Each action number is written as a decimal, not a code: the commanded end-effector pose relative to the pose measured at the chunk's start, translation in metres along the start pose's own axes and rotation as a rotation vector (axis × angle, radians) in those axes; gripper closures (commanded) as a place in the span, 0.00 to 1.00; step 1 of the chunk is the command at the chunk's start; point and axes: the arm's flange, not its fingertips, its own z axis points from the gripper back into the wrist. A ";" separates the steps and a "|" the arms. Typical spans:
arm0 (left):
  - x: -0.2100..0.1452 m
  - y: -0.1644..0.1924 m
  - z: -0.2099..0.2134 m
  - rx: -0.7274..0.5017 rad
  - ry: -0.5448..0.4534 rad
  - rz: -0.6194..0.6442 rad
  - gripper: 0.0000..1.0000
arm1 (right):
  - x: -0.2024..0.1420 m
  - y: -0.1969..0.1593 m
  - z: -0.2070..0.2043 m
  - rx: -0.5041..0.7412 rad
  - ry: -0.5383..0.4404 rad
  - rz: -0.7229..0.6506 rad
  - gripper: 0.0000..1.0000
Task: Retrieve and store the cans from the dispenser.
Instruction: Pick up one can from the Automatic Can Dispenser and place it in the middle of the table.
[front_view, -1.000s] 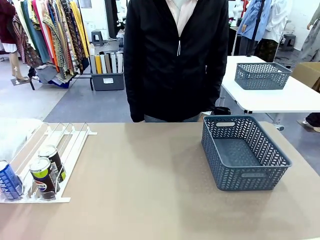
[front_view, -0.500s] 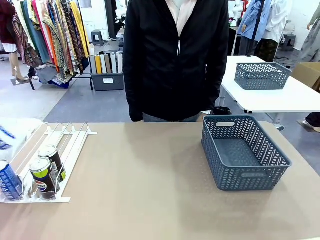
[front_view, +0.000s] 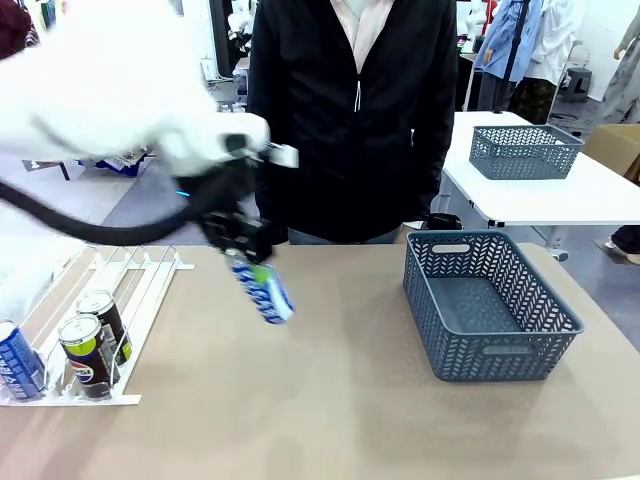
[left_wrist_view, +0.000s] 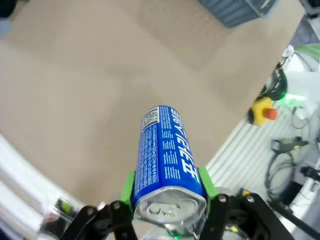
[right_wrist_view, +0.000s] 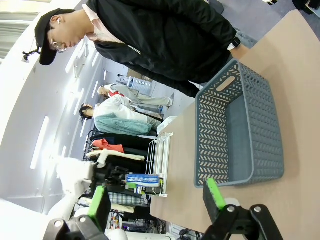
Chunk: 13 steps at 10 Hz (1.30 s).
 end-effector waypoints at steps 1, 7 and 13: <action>0.055 -0.009 -0.035 0.163 0.064 0.001 1.00 | 0.003 0.003 -0.001 0.025 -0.016 0.016 0.00; 0.069 -0.024 -0.128 0.209 0.240 0.038 1.00 | 0.003 0.003 -0.001 0.025 -0.016 0.016 0.00; 0.068 -0.023 -0.128 0.186 0.249 0.021 0.21 | 0.003 0.003 -0.001 0.025 -0.016 0.016 0.00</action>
